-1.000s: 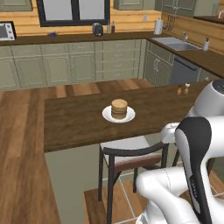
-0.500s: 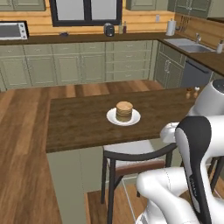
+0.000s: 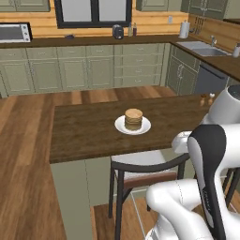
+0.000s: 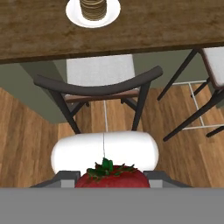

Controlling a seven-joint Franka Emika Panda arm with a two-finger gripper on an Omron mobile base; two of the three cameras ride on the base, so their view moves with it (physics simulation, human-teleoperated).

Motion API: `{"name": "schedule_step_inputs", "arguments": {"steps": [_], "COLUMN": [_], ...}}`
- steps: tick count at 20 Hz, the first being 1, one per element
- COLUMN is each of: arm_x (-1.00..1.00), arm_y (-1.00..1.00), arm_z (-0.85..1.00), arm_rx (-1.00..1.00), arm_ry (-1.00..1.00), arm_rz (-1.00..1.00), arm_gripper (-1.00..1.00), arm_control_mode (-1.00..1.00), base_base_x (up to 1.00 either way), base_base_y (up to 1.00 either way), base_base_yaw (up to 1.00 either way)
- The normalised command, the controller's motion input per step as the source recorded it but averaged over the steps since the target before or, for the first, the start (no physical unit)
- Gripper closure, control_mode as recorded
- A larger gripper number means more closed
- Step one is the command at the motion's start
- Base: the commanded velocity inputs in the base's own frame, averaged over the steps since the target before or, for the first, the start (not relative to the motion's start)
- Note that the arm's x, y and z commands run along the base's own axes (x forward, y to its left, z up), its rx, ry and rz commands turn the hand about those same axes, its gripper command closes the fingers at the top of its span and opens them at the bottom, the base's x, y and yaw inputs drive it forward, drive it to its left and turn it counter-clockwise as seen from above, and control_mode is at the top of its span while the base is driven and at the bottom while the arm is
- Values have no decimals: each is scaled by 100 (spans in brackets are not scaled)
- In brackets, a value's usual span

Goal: Take the strawberry from the fridge and place it on top of the pancake, located on the dining counter.

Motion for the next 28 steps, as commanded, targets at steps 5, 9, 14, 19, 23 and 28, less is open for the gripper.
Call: {"name": "schedule_step_inputs", "arguments": {"steps": [5, 9, 14, 19, 23, 28], "arm_x": [0, 0, 90, 100, 100, 100], "arm_y": [0, 0, 1, 6, 0, 0], "arm_z": [0, 0, 22, 37, 4, -14], "arm_rx": [0, 0, 0, 0, 0, 3], "arm_ry": [0, 0, -1, 0, 0, 0], "arm_rz": [0, 0, 7, 4, 2, 0], "arm_gripper": [100, 100, 100, 100, 100, 100], "arm_control_mode": [100, 100, -100, -100, -100, -100], "base_base_x": [0, 22, 0, 0, 0, 0], "base_base_y": [0, 0, 0, 0, 0, 0], "base_base_yaw": [0, 1, 0, 0, 0, 0]}}
